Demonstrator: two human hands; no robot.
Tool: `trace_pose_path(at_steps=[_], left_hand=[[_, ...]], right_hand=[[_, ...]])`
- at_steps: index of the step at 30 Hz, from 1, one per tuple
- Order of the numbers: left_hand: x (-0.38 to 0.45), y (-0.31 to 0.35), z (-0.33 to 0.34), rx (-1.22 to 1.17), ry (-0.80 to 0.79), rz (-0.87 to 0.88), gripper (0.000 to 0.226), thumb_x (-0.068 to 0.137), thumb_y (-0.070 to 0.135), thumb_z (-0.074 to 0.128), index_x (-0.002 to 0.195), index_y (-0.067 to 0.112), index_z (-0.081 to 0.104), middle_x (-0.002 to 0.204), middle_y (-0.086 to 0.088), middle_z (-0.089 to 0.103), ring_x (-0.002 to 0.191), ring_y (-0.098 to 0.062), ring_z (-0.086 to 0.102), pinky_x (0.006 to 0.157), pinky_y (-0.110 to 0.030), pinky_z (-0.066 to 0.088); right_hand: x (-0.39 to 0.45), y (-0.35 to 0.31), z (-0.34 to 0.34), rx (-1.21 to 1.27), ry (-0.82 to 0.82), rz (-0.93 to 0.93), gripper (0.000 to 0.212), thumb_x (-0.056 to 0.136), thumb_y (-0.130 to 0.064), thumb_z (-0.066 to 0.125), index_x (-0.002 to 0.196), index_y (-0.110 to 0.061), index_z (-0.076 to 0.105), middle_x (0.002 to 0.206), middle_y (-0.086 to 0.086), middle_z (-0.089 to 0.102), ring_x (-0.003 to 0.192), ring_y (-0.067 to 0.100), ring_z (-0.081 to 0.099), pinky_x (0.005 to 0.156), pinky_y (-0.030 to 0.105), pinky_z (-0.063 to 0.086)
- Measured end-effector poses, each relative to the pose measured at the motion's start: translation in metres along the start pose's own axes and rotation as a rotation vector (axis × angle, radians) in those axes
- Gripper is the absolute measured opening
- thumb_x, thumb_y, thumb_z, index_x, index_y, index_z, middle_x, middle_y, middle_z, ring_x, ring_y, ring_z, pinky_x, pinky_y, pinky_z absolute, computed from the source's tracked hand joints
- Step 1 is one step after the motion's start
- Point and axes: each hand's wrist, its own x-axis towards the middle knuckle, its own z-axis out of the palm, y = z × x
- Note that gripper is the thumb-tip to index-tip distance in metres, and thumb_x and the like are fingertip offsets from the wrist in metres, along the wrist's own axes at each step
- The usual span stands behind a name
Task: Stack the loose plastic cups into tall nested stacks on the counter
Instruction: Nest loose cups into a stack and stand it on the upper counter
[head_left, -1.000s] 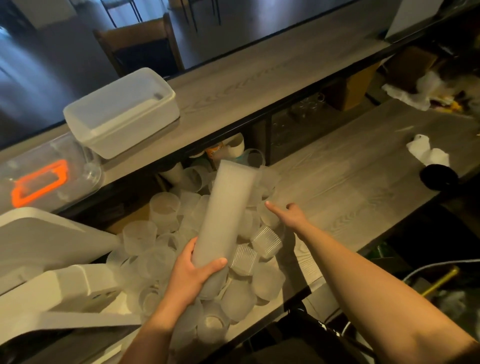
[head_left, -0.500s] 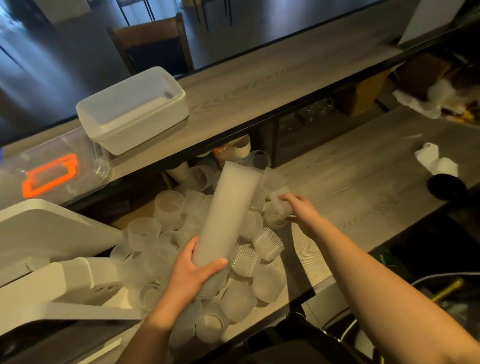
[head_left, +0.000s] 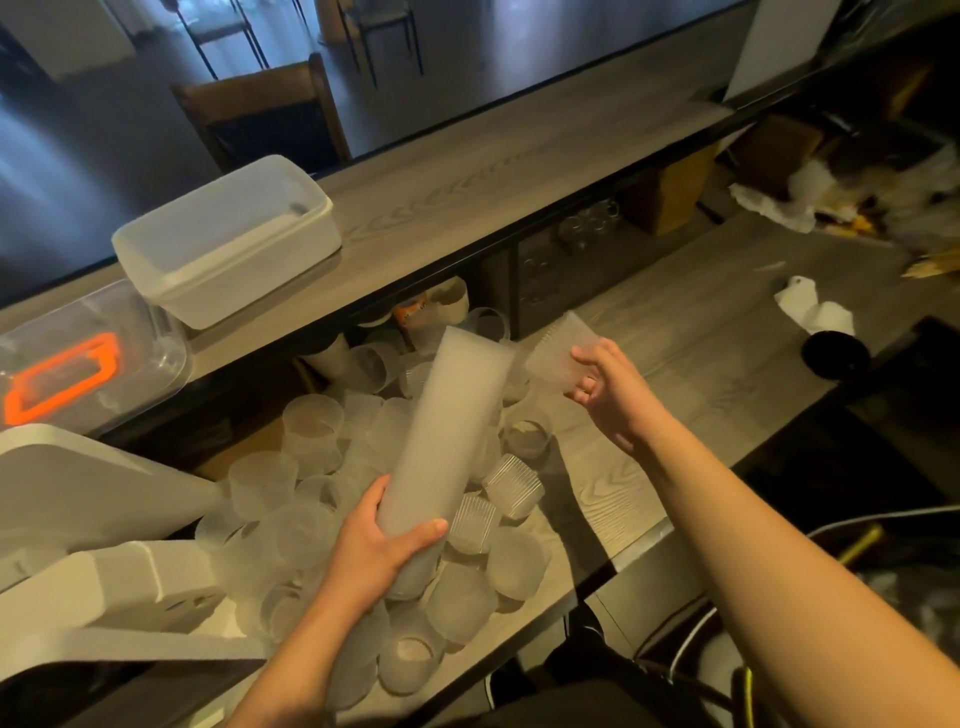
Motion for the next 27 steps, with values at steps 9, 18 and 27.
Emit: trace_pose_path(at_steps=[9, 18, 27], left_hand=[[-0.003, 0.001, -0.002, 0.058, -0.004, 0.019, 0.093, 0.045, 0.069, 0.075, 0.126, 0.029, 0.052, 0.115, 0.009, 0.060, 0.100, -0.008, 0.060, 0.068, -0.017, 0.049], [-0.006, -0.005, -0.008, 0.100, 0.001, 0.021, 0.095, 0.046, 0.070, 0.076, 0.128, 0.031, 0.051, 0.117, 0.010, 0.059, 0.101, -0.008, 0.060, 0.072, -0.021, 0.050], [-0.011, -0.007, -0.012, 0.177, -0.015, 0.059, 0.093, 0.048, 0.070, 0.076, 0.129, 0.034, 0.047, 0.116, 0.015, 0.056, 0.100, -0.004, 0.057, 0.070, -0.019, 0.048]], right_hand=[[-0.010, -0.004, 0.001, 0.060, -0.175, -0.013, 0.077, 0.075, -0.006, 0.074, 0.141, -0.027, 0.039, 0.136, 0.017, 0.045, 0.121, 0.035, 0.060, 0.098, 0.038, 0.055], [-0.019, -0.002, -0.002, -0.332, -0.162, 0.012, 0.078, 0.064, -0.018, 0.073, 0.136, -0.025, 0.045, 0.128, 0.014, 0.050, 0.119, 0.029, 0.053, 0.109, 0.041, 0.044], [-0.024, -0.016, 0.000, -0.221, -0.115, -0.100, 0.083, 0.061, -0.031, 0.085, 0.136, -0.015, 0.054, 0.132, 0.013, 0.059, 0.121, 0.028, 0.059, 0.103, 0.042, 0.050]])
